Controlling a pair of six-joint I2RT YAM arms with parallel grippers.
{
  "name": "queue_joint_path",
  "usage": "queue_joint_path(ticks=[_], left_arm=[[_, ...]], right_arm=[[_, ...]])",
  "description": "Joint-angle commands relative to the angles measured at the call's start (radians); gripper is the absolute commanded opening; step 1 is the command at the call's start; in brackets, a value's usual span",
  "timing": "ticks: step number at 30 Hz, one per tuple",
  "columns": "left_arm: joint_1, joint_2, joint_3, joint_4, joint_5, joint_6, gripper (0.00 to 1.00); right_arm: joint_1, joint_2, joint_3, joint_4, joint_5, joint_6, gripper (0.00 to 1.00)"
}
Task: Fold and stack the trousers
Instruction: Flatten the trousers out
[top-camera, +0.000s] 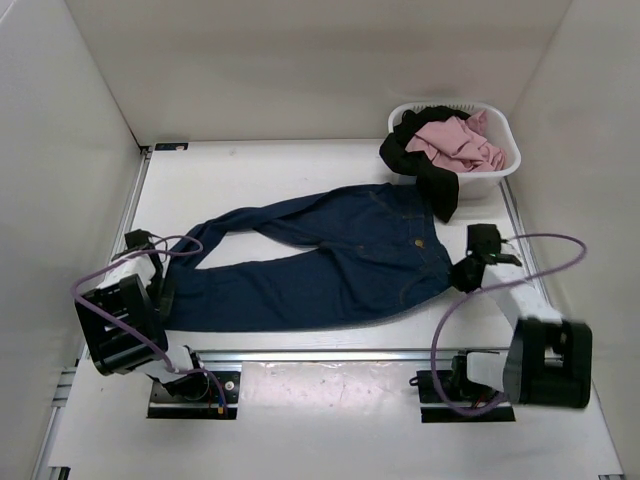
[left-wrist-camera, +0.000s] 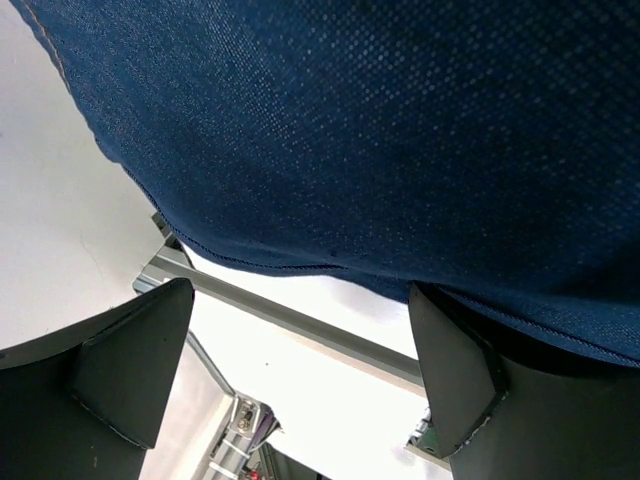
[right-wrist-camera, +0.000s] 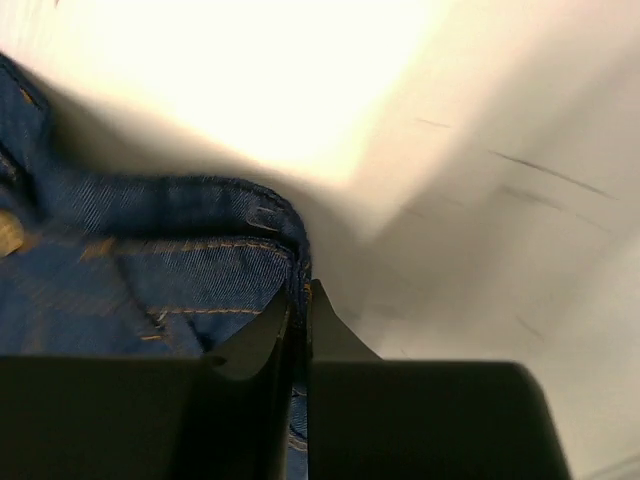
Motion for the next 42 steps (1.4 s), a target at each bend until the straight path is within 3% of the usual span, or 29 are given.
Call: queue_joint_path(ticks=[1,5,8,9,10,11,13,14,20,23,24,28,32,38,42], left_arm=[[0.034,0.007,-0.028,0.071,0.019,0.015,1.0],[0.035,-0.024,-0.039,0.062,0.019,0.024,1.0],[0.035,-0.036,-0.048,0.042,0.019,0.033,1.0],[0.035,-0.045,-0.048,0.027,0.033,0.034,1.0],[0.035,-0.045,-0.048,0.017,0.033,0.034,1.0],[0.035,-0.045,-0.048,0.007,0.042,0.043,1.0],[0.035,-0.068,-0.012,-0.045,0.042,0.043,1.0],[0.035,-0.079,0.007,-0.068,0.042,0.052,1.0],[0.035,-0.141,0.329,-0.263,0.078,0.052,1.0],[-0.039,-0.093,0.487,-0.299,0.182,0.063,1.0],[-0.062,-0.075,0.508,-0.299,0.203,0.063,1.0],[-0.217,0.094,0.562,-0.29,0.132,0.021,1.0],[-0.35,0.227,0.588,-0.21,0.144,0.033,1.0],[-0.4,0.373,0.628,-0.21,0.211,0.034,0.93],[-0.409,0.488,0.674,-0.191,0.103,-0.005,0.73]], right_arm=[[-0.083,-0.22,0.004,-0.313,0.217,0.149,0.0],[-0.146,-0.478,0.041,-0.582,0.364,0.17,0.0],[-0.173,-0.516,0.063,-0.706,0.381,0.159,0.02],[-0.174,-0.516,0.044,-0.715,0.366,0.159,0.16],[-0.174,-0.516,0.018,-0.716,0.354,0.159,0.6],[-0.174,-0.516,0.009,-0.725,0.353,0.179,0.74],[-0.174,-0.516,0.009,-0.725,0.353,0.208,0.9],[-0.174,-0.516,0.024,-0.734,0.364,0.208,0.93],[-0.149,-0.469,0.173,-0.608,0.373,0.047,0.94],[-0.03,-0.392,0.237,-0.512,0.349,-0.054,0.94],[0.075,-0.366,0.256,-0.501,0.381,-0.065,0.94],[0.222,-0.193,0.352,-0.469,0.439,-0.097,0.94],[0.213,-0.083,0.386,-0.389,0.369,-0.122,0.95],[0.165,0.076,0.408,-0.337,0.232,-0.122,0.95],[0.12,0.157,0.396,-0.295,0.193,-0.122,0.95]])
